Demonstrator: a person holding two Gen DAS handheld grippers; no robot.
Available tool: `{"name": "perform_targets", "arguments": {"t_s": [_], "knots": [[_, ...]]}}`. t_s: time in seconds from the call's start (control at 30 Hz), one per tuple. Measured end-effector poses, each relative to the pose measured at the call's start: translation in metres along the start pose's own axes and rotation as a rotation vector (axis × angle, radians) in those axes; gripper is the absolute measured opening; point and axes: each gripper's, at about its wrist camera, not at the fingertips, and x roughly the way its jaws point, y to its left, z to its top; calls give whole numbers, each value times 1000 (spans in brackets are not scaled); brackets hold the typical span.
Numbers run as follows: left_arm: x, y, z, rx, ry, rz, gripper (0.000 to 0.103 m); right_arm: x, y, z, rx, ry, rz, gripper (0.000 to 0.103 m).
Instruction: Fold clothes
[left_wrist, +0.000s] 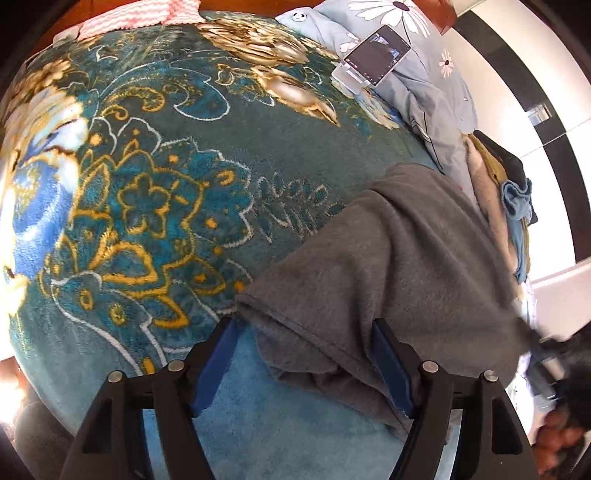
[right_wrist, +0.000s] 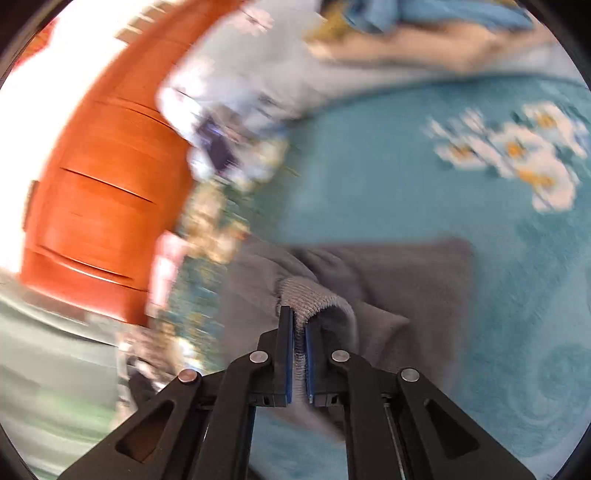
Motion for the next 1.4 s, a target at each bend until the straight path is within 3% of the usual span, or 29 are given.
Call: {"name": "perform_targets", "arguments": {"t_s": [0.07,0.17,0.23,0.3,0.43,0.63,0.7,0.83,0.97,1.13,1.23,1.3,1.4], "knots": [[-1,0,-1,10,4,0,77,16,-24,-6,78,37,-32,5],[0,1,-2,9,2,-5,77,26,-41,-10,160,48,-12,7],[0,1,-1,6,2,-4,77,25,-37,-9,140,51,-26,15],[-1,0,-3,8,0,-1,77,26,-32,-8,103,74,-70,37],[0,0,-3,15,-3,0,77,27,-37,-12,90,102,-113,46],[0,3,-2,5,-2,-13,77,37,-57,-17,215,82,37,47],[-1,4,-3,-1,-2,-19,77,38,-60,-18,238,75,77,54],[-2,6,-6,-14,-2,-25,77,33,-63,-21,278,42,177,54],[-2,6,-8,-18,-3,-23,77,18,-54,-28,241,4,278,54],[-4,7,-8,-19,0,-26,77,38,-55,-32,247,79,201,51],[-6,8,-7,-36,6,-26,77,45,-55,-31,270,78,187,46],[-10,8,-5,-47,13,-29,77,42,-51,-29,262,74,186,31],[-17,7,-3,-57,12,-46,77,35,-40,-23,245,62,199,17]]}}
